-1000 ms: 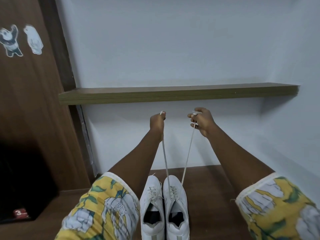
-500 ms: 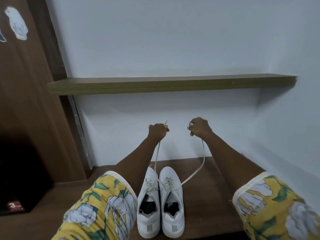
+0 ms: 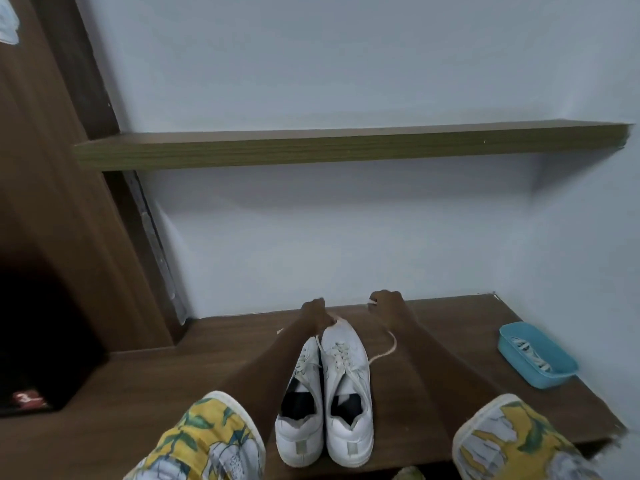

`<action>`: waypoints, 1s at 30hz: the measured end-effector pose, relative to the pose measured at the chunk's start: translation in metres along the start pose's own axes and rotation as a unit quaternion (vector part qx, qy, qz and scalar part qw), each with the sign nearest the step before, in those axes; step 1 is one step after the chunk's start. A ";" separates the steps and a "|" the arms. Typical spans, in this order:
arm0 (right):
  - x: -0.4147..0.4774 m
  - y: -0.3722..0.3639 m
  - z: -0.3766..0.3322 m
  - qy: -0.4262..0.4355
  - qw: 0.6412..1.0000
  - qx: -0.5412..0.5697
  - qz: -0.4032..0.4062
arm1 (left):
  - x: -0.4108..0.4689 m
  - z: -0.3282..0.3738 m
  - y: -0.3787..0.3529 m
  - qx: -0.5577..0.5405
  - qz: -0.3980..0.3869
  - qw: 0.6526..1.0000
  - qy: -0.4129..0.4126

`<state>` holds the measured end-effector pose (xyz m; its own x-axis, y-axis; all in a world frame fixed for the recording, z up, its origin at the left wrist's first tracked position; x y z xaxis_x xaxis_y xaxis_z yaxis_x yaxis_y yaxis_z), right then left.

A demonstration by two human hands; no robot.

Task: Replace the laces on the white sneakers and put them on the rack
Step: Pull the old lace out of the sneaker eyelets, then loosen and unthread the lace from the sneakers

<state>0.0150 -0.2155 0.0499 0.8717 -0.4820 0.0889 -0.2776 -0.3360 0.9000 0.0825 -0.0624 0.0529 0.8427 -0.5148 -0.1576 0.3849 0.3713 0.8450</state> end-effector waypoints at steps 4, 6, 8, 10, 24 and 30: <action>-0.015 -0.028 0.000 0.002 1.000 0.009 0.019 | -0.006 -0.015 -0.028 0.094 -0.053 0.994 -0.032; -0.019 -0.038 -0.001 0.004 0.999 -0.001 0.043 | -0.010 -0.016 -0.036 0.126 -0.055 0.989 -0.045; -0.026 -0.045 -0.002 0.015 0.998 -0.028 0.057 | -0.014 -0.014 -0.044 0.143 -0.077 0.986 -0.038; -0.034 -0.055 -0.003 0.035 0.996 -0.069 0.035 | -0.016 -0.014 -0.052 0.143 -0.096 0.985 -0.018; -0.063 -0.091 -0.010 0.084 0.993 -0.067 -0.053 | -0.032 -0.024 -0.072 0.110 -0.005 0.994 -0.028; -0.072 -0.091 -0.022 0.075 0.989 -0.101 -0.076 | -0.031 -0.043 -0.076 -0.043 -0.002 0.997 0.060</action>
<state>-0.0141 -0.1327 -0.0292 0.9515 -0.3076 -0.0042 -0.0666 -0.2192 0.9734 0.0432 -0.0410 -0.0284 0.8778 -0.4226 -0.2256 0.4152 0.4364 0.7982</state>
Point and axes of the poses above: each hand's wrist, its own x-axis towards the middle knuckle, its own y-axis out of the back of the hand, z = x × y, the point moved 4 cm from there along x, towards the middle knuckle, and after that the axes turned 5 degrees about z, right-handed, at the moved point
